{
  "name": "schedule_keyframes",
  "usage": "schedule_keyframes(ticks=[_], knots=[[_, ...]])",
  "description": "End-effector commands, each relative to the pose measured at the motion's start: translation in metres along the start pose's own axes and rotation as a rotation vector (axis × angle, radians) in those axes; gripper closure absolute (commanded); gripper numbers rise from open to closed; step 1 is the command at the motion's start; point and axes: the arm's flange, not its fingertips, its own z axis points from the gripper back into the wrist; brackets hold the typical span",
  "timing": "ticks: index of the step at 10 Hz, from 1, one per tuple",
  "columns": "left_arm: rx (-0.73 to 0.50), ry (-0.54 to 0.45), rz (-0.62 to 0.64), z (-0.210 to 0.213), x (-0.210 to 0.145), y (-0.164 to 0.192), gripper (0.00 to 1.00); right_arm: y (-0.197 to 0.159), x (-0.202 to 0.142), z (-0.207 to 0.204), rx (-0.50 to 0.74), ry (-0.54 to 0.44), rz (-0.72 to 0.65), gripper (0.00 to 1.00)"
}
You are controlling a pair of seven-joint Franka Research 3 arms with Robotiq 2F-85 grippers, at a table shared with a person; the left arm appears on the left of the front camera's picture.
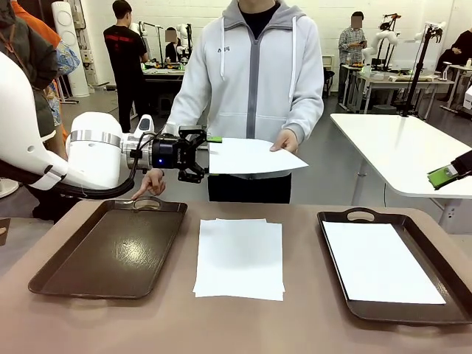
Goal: Sort the A4 documents.
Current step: Receive the A4 Paper.
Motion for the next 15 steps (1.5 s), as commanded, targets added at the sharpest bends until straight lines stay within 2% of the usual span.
schedule_keyframes(ticks=[1, 4, 8, 9, 10, 11, 12, 13, 14, 15], knots=[[-0.012, -0.008, 0.055, -0.0099, 0.0102, -0.0025, 0.00, -0.0007, 0.0001, -0.0007, 0.007, -0.002, 0.004, 0.00], [0.005, -0.022, 0.114, -0.0093, 0.0147, -0.0064, 0.00, -0.0007, 0.0001, -0.0007, 0.007, -0.002, 0.004, 0.00], [-0.014, 0.007, 0.083, -0.0090, 0.0110, -0.0073, 0.00, -0.0007, 0.0001, -0.0007, 0.007, -0.002, 0.004, 0.00], [-0.014, -0.003, 0.073, -0.0091, 0.0093, -0.0069, 0.19, -0.0007, 0.0001, -0.0007, 0.007, -0.002, 0.004, 0.00], [-0.013, -0.011, 0.074, -0.0087, 0.0085, -0.0066, 0.20, -0.0007, 0.0001, -0.0007, 0.007, -0.002, 0.004, 0.00], [-0.014, -0.018, 0.076, -0.0082, 0.0083, -0.0057, 0.39, -0.0007, 0.0001, -0.0007, 0.007, -0.002, 0.004, 0.00], [-0.015, -0.023, 0.084, -0.0080, 0.0077, -0.0043, 0.40, -0.0007, 0.0001, -0.0007, 0.007, -0.002, 0.004, 0.00], [-0.019, -0.031, 0.093, -0.0083, 0.0073, -0.0025, 0.59, -0.0007, 0.0001, -0.0007, 0.007, -0.002, 0.004, 0.00], [-0.022, -0.043, 0.101, -0.0094, 0.0064, -0.0002, 0.60, -0.0007, 0.0001, -0.0007, 0.007, -0.002, 0.004, 0.00], [-0.022, -0.043, 0.104, -0.0106, 0.0054, 0.0017, 0.79, -0.0007, 0.0001, -0.0007, 0.007, -0.002, 0.004, 0.00]])
